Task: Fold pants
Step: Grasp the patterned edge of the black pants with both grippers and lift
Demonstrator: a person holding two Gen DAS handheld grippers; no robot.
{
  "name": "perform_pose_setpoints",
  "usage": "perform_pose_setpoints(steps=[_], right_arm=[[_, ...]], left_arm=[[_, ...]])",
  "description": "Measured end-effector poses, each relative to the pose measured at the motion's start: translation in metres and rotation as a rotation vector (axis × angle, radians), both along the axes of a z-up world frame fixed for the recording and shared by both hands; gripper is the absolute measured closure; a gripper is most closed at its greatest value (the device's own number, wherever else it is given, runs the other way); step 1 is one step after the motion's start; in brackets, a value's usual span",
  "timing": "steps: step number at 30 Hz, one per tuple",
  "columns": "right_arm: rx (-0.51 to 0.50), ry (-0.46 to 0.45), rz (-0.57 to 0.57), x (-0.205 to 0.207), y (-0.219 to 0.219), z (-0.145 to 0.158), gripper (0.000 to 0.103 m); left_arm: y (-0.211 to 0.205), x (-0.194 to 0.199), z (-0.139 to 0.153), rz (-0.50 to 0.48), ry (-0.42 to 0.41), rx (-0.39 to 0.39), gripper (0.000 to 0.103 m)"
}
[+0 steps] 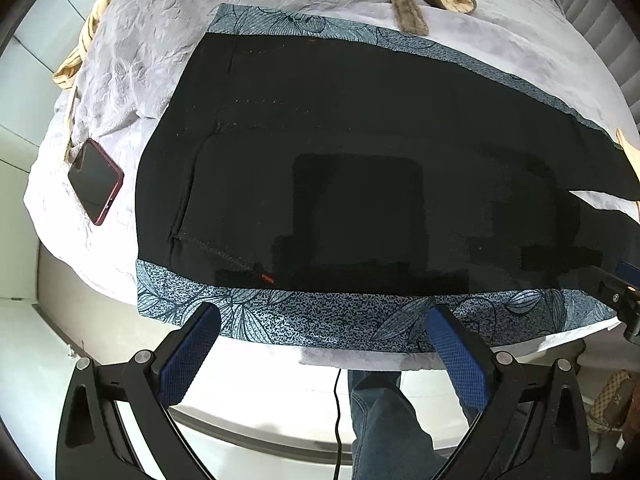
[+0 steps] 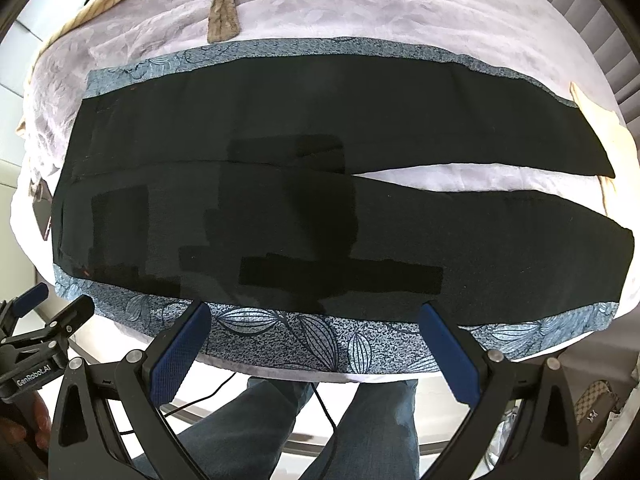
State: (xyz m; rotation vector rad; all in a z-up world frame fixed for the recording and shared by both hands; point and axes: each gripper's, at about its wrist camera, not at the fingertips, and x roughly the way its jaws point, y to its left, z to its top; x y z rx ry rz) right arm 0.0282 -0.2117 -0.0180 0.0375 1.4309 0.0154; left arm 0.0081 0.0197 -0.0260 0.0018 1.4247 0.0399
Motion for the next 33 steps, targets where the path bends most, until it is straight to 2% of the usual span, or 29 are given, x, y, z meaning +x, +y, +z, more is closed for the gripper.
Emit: perform_pose_setpoints(steps=[4,6,8,11,12,13,14,15,17,19,21,25,29,33], right_arm=[[0.053,-0.008,-0.006,0.002,-0.007,0.000,0.000],[0.173,-0.024,-0.020,0.004,-0.015,0.001,0.000],[0.410,-0.034,-0.043,0.002,-0.029,-0.002,0.000],[0.648,0.009,-0.061,-0.007,-0.042,-0.017,0.000],[0.714,0.038,-0.070,-0.014,-0.047,-0.027,0.000],[0.751,0.064,-0.078,-0.020,-0.050,-0.035,0.001],[0.780,0.087,-0.089,-0.027,-0.053,-0.044,0.007],[0.798,0.109,-0.100,-0.031,-0.054,-0.050,0.019],[0.835,0.178,-0.129,-0.042,-0.057,-0.071,0.030],[0.847,0.233,-0.133,-0.053,-0.057,-0.090,0.032],[0.829,0.247,-0.131,-0.059,-0.058,-0.099,0.033],[0.845,0.141,-0.210,-0.052,-0.071,-0.103,0.034],[0.946,0.056,-0.269,-0.047,-0.081,-0.093,0.036],[0.960,0.063,-0.253,-0.052,-0.080,-0.099,0.036]], left_arm=[[0.005,0.002,-0.001,0.023,-0.024,-0.055,0.000],[0.012,0.004,-0.002,0.048,-0.041,-0.110,0.000],[0.022,0.005,-0.007,0.083,-0.041,-0.164,0.000],[0.036,0.001,-0.017,0.126,-0.041,-0.277,0.000],[0.040,-0.002,-0.019,0.141,-0.046,-0.308,0.001],[0.044,-0.005,-0.024,0.160,-0.045,-0.343,0.009],[0.047,-0.008,-0.027,0.170,-0.038,-0.365,0.016],[0.048,-0.010,-0.031,0.177,-0.029,-0.378,0.016],[0.051,-0.016,-0.039,0.193,-0.017,-0.391,0.016],[0.050,-0.022,-0.043,0.203,-0.013,-0.388,0.016],[0.050,-0.026,-0.046,0.219,-0.008,-0.401,0.016],[0.053,-0.032,-0.053,0.253,0.001,-0.430,0.016],[0.059,-0.039,-0.051,0.278,-0.012,-0.458,0.016],[0.063,-0.042,-0.051,0.311,-0.019,-0.488,0.016]])
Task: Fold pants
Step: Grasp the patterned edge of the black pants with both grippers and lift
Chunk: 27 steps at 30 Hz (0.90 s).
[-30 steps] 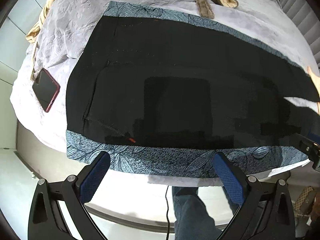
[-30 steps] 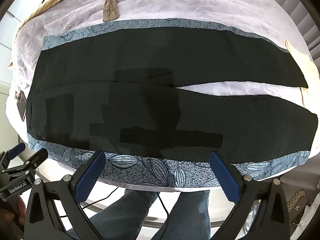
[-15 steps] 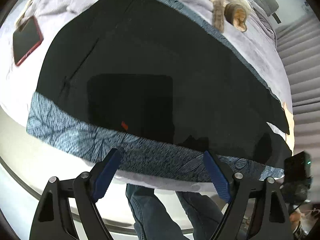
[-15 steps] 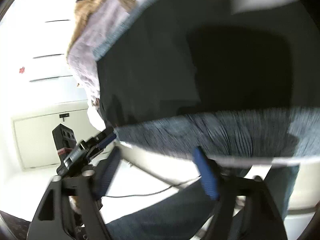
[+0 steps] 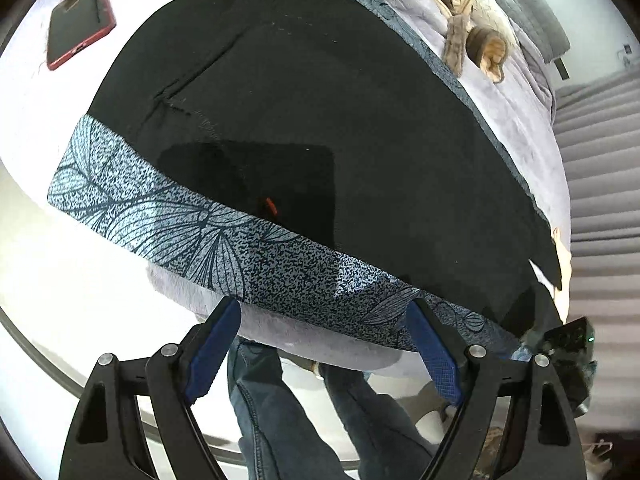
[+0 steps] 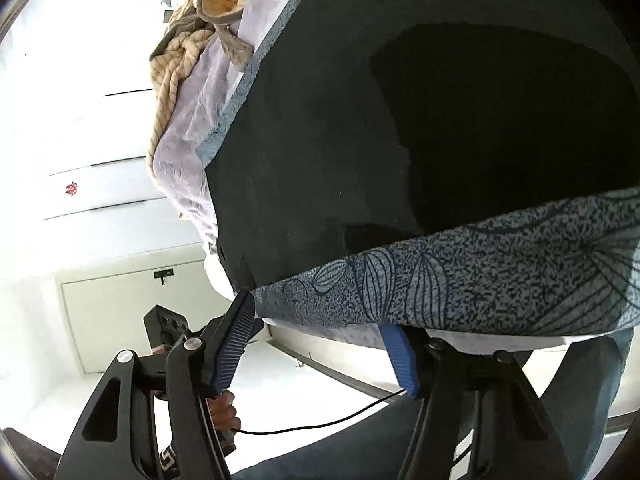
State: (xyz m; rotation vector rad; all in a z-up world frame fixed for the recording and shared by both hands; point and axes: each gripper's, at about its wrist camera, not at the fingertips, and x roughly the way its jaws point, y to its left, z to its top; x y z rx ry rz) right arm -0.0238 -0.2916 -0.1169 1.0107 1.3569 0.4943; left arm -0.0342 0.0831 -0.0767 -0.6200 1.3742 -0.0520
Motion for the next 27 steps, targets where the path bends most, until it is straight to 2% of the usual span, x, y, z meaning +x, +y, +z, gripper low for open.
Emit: perform_pose_setpoints(steps=[4,5,6,7,8,10,13,16,19,21,22,23,27], right_arm=[[0.032,0.057,-0.015,0.002,0.017,-0.022,0.038],[0.049,0.066,-0.028,0.004,0.018,-0.025,0.054],[0.086,0.078,-0.059,0.006,0.020,-0.026,0.083],[0.110,0.065,-0.086,0.008,0.015,-0.022,0.096],[0.130,0.042,-0.114,0.010,0.014,-0.015,0.099],[0.174,-0.021,-0.141,0.015,0.013,0.006,0.099],[0.201,-0.072,-0.122,0.025,0.018,0.032,0.099],[0.187,-0.096,-0.082,0.033,0.023,0.046,0.099],[0.166,-0.084,-0.062,0.033,0.022,0.046,0.099],[0.156,-0.069,-0.053,0.032,0.022,0.041,0.099],[0.146,-0.063,-0.048,0.031,0.023,0.039,0.099],[0.136,-0.060,-0.047,0.031,0.022,0.038,0.099],[0.110,-0.084,-0.055,0.039,0.012,0.047,0.099]], left_arm=[[0.006,-0.008,-0.003,0.025,0.004,-0.004,0.016],[0.007,-0.008,-0.004,0.031,0.006,-0.003,0.016],[0.008,-0.010,-0.006,0.041,0.010,-0.006,0.016],[0.010,-0.011,-0.008,0.053,0.011,-0.015,0.016],[0.012,-0.013,-0.009,0.070,0.010,-0.030,0.016],[0.018,-0.014,-0.012,0.128,0.003,-0.096,0.016],[0.024,-0.008,-0.010,0.209,-0.034,-0.183,0.016],[0.032,0.001,-0.005,0.260,-0.075,-0.201,0.016],[0.040,0.008,-0.005,0.287,-0.087,-0.179,0.016],[0.044,0.013,-0.009,0.294,-0.082,-0.149,0.034],[0.045,0.015,-0.011,0.284,-0.067,-0.125,0.055],[0.044,0.017,-0.012,0.275,-0.057,-0.104,0.070],[0.047,0.025,0.013,0.238,-0.111,-0.089,0.072]])
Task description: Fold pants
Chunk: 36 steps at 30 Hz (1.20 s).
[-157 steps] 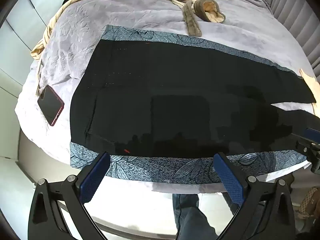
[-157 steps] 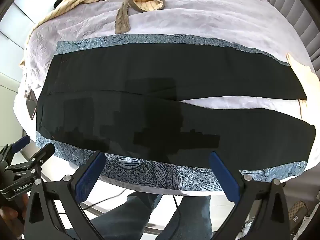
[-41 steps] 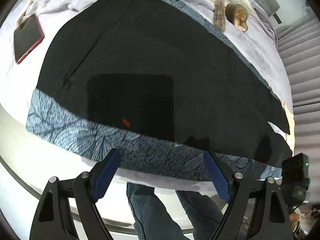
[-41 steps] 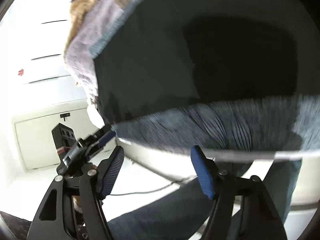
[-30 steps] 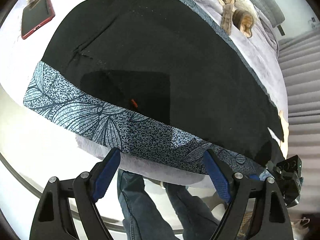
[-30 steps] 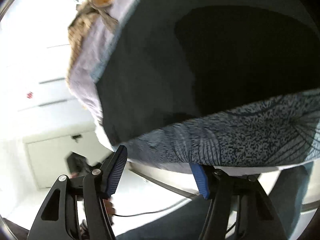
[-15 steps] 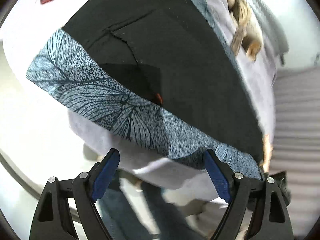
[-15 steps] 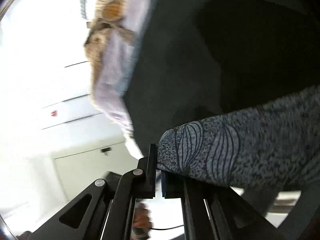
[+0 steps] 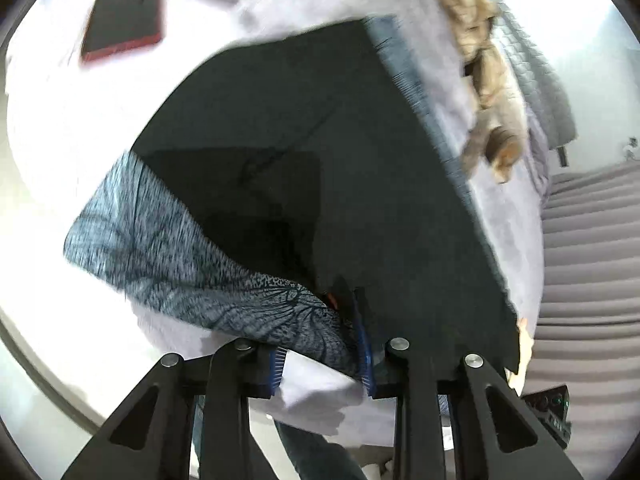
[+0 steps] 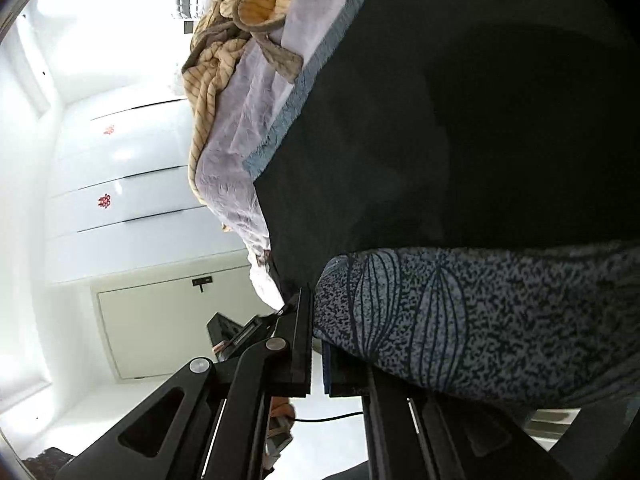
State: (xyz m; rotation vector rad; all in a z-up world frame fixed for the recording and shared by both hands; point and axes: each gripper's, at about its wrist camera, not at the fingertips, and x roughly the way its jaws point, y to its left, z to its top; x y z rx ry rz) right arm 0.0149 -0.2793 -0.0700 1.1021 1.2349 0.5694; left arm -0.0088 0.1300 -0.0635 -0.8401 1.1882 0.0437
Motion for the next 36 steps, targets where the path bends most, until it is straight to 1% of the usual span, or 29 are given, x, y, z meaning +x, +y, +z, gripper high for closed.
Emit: perform_pose_setpoints(steps=[3,5,7,9,10,12,14,15,16,17,18,19,20,22,23,24,25,26,27,29,30,32,35,36], right_arm=[[-0.023,-0.052,0.015,0.020,-0.004,0.019,0.099],[-0.035,-0.100,0.020,0.047,-0.005,0.037,0.099],[-0.050,-0.139,0.034,0.073,-0.007,0.050,0.099],[-0.079,-0.168,0.052,0.107,-0.009,0.061,0.099],[-0.096,-0.173,0.062,0.122,-0.008,0.063,0.099],[-0.146,-0.171,0.090,0.155,-0.006,0.060,0.099],[-0.201,-0.147,0.109,0.188,-0.004,0.048,0.099],[-0.229,-0.123,0.119,0.204,-0.004,0.036,0.099],[-0.246,-0.105,0.122,0.215,-0.004,0.028,0.099],[-0.262,-0.086,0.124,0.224,-0.004,0.018,0.099],[-0.280,-0.059,0.133,0.235,-0.005,0.004,0.095],[-0.305,-0.034,0.141,0.242,-0.004,-0.008,0.095],[-0.323,-0.016,0.145,0.249,-0.005,-0.016,0.095],[-0.343,0.020,0.152,0.254,-0.005,-0.031,0.094],[-0.342,0.022,0.145,0.255,-0.005,-0.032,0.091],[-0.338,0.009,0.136,0.254,-0.006,-0.027,0.081],[-0.338,-0.009,0.133,0.253,-0.007,-0.021,0.070],[-0.334,-0.033,0.134,0.250,-0.008,-0.012,0.046],[-0.329,-0.068,0.141,0.245,-0.009,0.003,0.035],[-0.351,-0.120,0.155,0.238,-0.011,0.027,0.035],[-0.367,-0.150,0.153,0.228,-0.017,0.043,0.035],[-0.406,-0.183,0.126,0.206,-0.032,0.066,0.035],[-0.526,-0.180,0.046,0.163,-0.071,0.088,0.035],[-0.585,-0.161,0.005,0.138,-0.091,0.093,0.035]], left_arm=[[-0.004,0.025,0.032,-0.056,-0.064,0.071,0.072],[-0.010,0.053,0.052,-0.088,-0.131,0.111,0.072],[-0.010,0.085,0.070,-0.119,-0.204,0.130,0.072],[-0.015,0.116,0.079,-0.148,-0.241,0.171,0.072],[-0.019,0.140,0.079,-0.168,-0.255,0.203,0.072],[-0.026,0.178,0.068,-0.198,-0.245,0.260,0.072],[-0.029,0.199,0.053,-0.212,-0.228,0.302,0.072],[-0.032,0.207,0.043,-0.213,-0.217,0.334,0.072],[-0.032,0.217,0.030,-0.212,-0.187,0.385,0.071],[-0.030,0.223,0.022,-0.208,-0.162,0.416,0.062],[-0.027,0.228,0.010,-0.199,-0.129,0.445,0.053],[-0.025,0.230,0.002,-0.187,-0.113,0.463,0.044],[-0.023,0.232,-0.002,-0.177,-0.111,0.478,0.044],[-0.020,0.229,0.000,-0.185,-0.112,0.500,0.044],[-0.021,0.227,0.003,-0.194,-0.110,0.520,0.044],[-0.024,0.223,0.010,-0.213,-0.113,0.550,0.044],[-0.028,0.219,0.015,-0.231,-0.118,0.564,0.044],[-0.035,0.212,0.025,-0.263,-0.125,0.579,0.044],[-0.042,0.208,0.030,-0.288,-0.128,0.583,0.044],[-0.063,0.194,0.039,-0.349,-0.144,0.567,0.044],[-0.075,0.189,0.040,-0.379,-0.148,0.558,0.044],[-0.111,0.174,0.040,-0.476,-0.156,0.535,0.044],[-0.170,0.154,0.037,-0.627,-0.169,0.477,0.044],[-0.195,0.145,0.035,-0.684,-0.171,0.451,0.044]])
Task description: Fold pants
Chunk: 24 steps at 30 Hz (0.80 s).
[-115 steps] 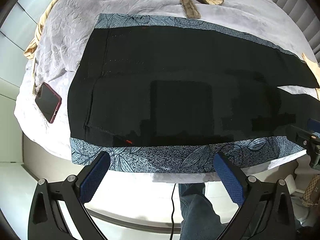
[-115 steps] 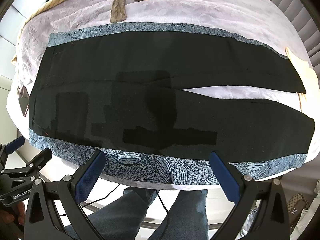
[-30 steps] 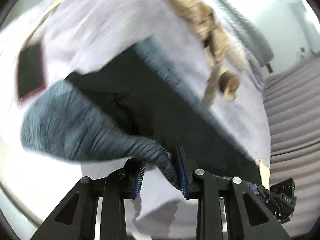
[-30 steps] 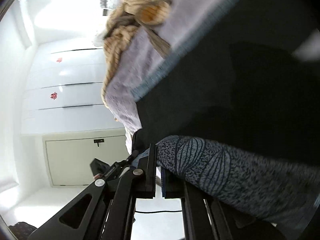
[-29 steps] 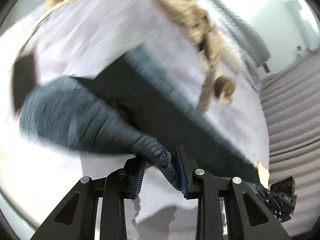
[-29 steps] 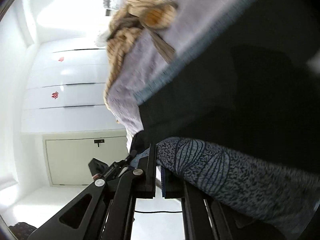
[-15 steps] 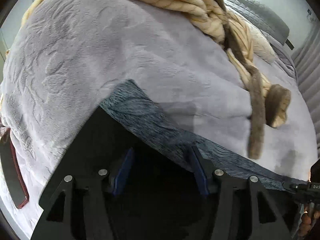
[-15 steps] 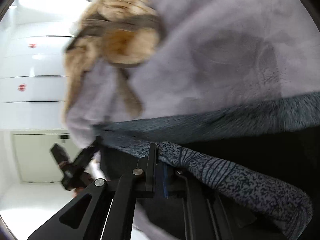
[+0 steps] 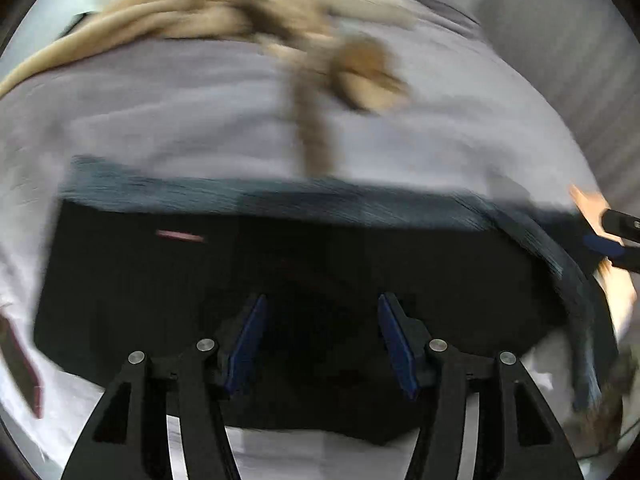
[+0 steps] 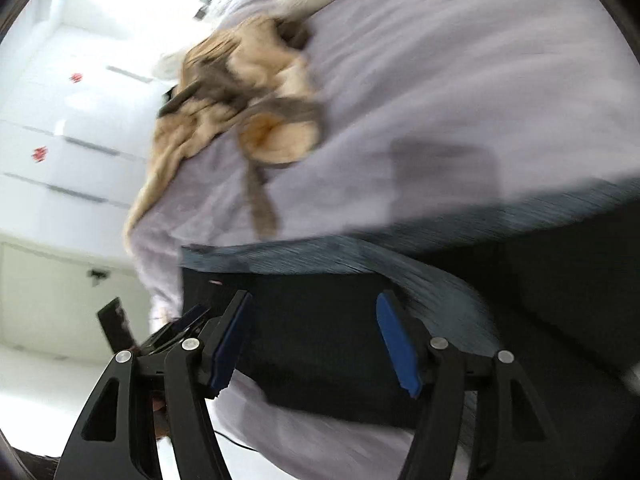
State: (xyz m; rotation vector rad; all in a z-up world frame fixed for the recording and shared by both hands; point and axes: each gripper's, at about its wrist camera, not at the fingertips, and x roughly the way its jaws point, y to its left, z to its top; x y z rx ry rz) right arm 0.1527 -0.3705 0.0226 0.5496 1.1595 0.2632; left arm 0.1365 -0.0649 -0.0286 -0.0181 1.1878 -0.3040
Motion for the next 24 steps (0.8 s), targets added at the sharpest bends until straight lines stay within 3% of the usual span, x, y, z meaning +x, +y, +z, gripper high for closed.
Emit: perform_pose_setpoints(steps=[3,5,9,12,14,19,22,23,24], right_arm=[[-0.093,0.034,-0.093,-0.054,-0.041,0.002,0.035],[-0.092,0.076,-0.182,-0.097,-0.076,-0.004,0.035],[0.015,0.177,-0.351,-0.184,-0.136,-0.035,0.035],[0.087,0.228,-0.390,-0.225,-0.151,-0.062,0.035],[0.151,0.257,-0.385,-0.240,-0.155,-0.085,0.035],[0.343,0.217,-0.367,-0.249,-0.164,-0.118,0.037],[0.434,0.219,-0.380,-0.246,-0.171,-0.126,0.077],[0.448,0.207,-0.382,-0.244,-0.174,-0.121,0.086],[0.450,0.192,-0.384,-0.242,-0.174,-0.117,0.087]], left_arm=[[-0.054,-0.022,-0.004,-0.109,0.042,-0.022,0.044],[-0.092,-0.039,-0.006,-0.178,0.070,-0.047,0.044],[-0.163,-0.055,-0.012,-0.288,0.104,-0.065,0.044],[-0.196,-0.061,-0.015,-0.322,0.096,-0.037,0.044],[-0.214,-0.062,-0.015,-0.342,0.083,-0.022,0.029],[-0.239,-0.059,-0.016,-0.352,0.077,0.002,0.029],[-0.245,-0.051,-0.019,-0.348,0.091,0.011,0.029],[-0.245,-0.049,-0.018,-0.345,0.097,0.006,0.029],[-0.247,-0.046,-0.015,-0.340,0.105,-0.007,0.029]])
